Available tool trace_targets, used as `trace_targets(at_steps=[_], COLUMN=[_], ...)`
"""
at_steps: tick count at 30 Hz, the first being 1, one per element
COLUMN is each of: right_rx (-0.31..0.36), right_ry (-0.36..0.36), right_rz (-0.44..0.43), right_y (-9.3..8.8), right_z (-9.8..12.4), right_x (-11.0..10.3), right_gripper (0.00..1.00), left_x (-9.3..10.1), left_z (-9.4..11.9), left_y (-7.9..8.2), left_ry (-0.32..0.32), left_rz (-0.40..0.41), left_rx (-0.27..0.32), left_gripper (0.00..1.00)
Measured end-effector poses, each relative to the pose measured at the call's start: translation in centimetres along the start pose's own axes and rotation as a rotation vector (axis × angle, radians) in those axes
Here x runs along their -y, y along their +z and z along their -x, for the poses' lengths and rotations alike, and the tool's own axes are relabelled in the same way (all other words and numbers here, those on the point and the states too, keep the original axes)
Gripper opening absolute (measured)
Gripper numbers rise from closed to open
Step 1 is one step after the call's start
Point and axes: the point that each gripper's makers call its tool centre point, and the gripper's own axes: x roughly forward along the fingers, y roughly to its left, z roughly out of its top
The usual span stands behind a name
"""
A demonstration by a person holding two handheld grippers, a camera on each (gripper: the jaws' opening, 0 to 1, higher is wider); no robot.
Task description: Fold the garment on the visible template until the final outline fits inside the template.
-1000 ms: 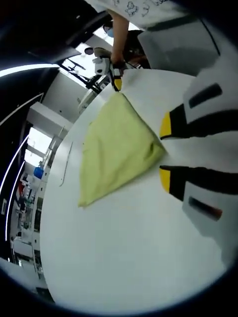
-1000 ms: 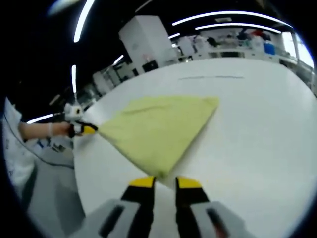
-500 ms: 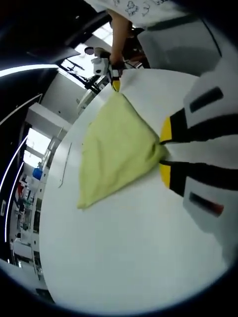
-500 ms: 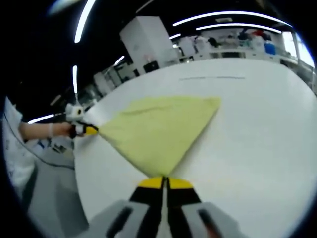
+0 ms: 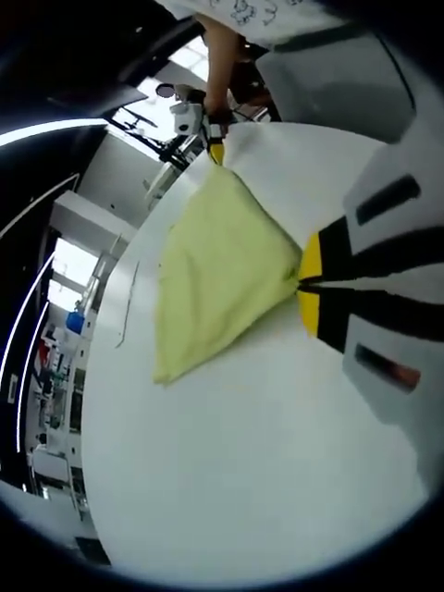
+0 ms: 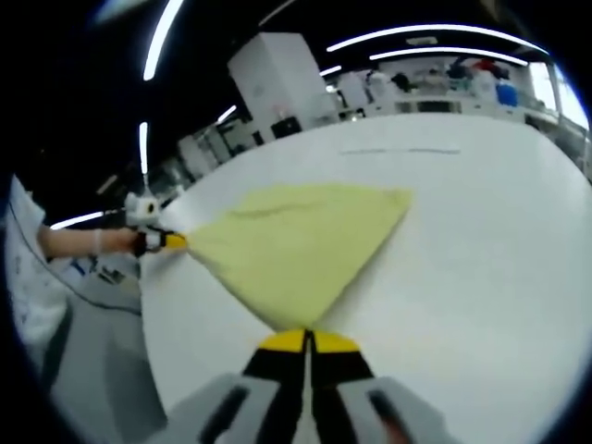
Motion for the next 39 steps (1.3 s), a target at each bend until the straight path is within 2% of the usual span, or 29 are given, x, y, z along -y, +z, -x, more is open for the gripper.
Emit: trace_targets(at_steps=[4, 13, 16, 19, 22, 31, 39], right_rx=[0.004, 0.020, 0.025, 0.025, -0.010, -0.042, -0.040], right_ry=[0.007, 0.025, 0.024, 0.039, 0.052, 0.071, 0.074], right_rz=[0.026, 0.125, 0.182, 0.184, 0.197, 0.155, 0.114], right_y=[0.1, 1.2, 1.5, 1.5, 0.3, -2.3, -2.5], right_z=[0.2, 1.6, 1.9, 2.2, 2.2, 2.2, 2.2], right_x=[0.2, -1.2, -1.5, -2.2, -2.6, -3.5, -3.3], right_gripper=[0.00, 0.00, 0.00, 0.00, 0.00, 0.00, 0.00], left_x=[0.0, 0.6, 1.0, 1.3, 1.6, 2.0, 2.1], left_z=[0.3, 0.6, 0.8, 0.9, 1.3, 1.9, 1.9], left_y=[0.3, 0.5, 0.3, -0.3, -1.1, -2.2, -2.3], left_ry=[-0.003, -0.013, -0.020, -0.025, -0.029, -0.022, -0.005], left_rz=[0.005, -0.004, -0.008, -0.022, -0.017, 0.000, 0.015], left_rx=[0.007, 0.007, 0.006, -0.010, -0.024, -0.036, -0.039], left_gripper=[0.00, 0.00, 0.00, 0.00, 0.00, 0.00, 0.00])
